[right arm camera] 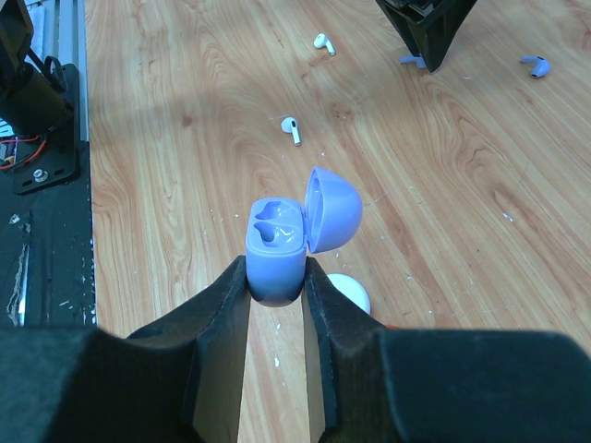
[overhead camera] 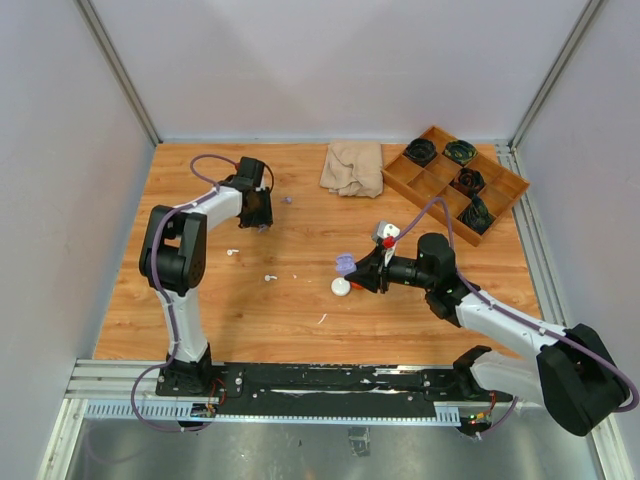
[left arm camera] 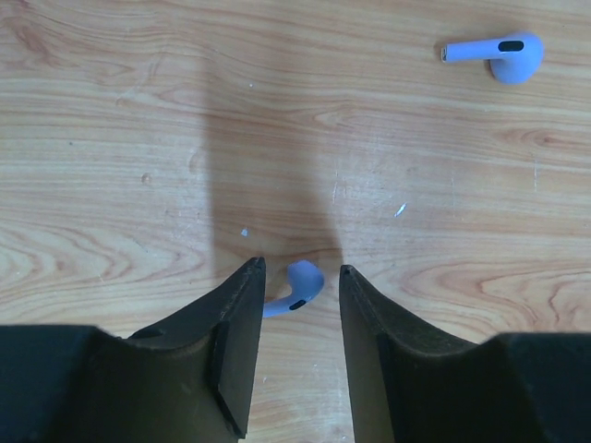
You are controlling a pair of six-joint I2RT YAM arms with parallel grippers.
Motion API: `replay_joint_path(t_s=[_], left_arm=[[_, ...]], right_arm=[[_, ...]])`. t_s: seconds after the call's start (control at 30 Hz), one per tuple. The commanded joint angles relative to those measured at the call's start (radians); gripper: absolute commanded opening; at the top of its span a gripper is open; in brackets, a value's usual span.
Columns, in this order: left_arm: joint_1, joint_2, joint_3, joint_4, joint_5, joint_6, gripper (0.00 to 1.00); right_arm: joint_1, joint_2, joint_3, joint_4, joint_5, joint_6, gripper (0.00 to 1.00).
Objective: Insert the wireless bluetooth earbuds into the charging case
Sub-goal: Pick up the earbud from the center of the board.
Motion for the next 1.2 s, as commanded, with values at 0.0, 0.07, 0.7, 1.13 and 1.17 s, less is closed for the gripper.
replay_joint_path(t_s=[0.0, 0.07, 0.7, 1.13, 1.17], left_arm=[[-0.008, 0.037, 0.035, -0.023, -0.014, -0.012, 0.43], [-0.011, 0.041, 0.038, -0.028, -0.02, -0.009, 0.42], [-0.055, 0.08, 0.096, -0.128, -0.065, 0.1, 0.39], [-0.074, 0.123, 0.153, -0.208, -0.058, 0.147, 0.36], [-0.075, 0.124, 0.155, -0.214, -0.061, 0.149, 0.36]], right_arm=[[0.013, 0.004, 0.032, 0.002, -0.014, -0.009, 0.01], [0.013, 0.004, 0.032, 0.0, -0.016, -0.009, 0.01], [0.014, 0.005, 0.037, -0.006, -0.023, -0.01, 0.01], [0.012, 0.006, 0.038, -0.007, -0.028, -0.009, 0.01], [0.012, 0.006, 0.038, -0.009, -0.028, -0.009, 0.01]])
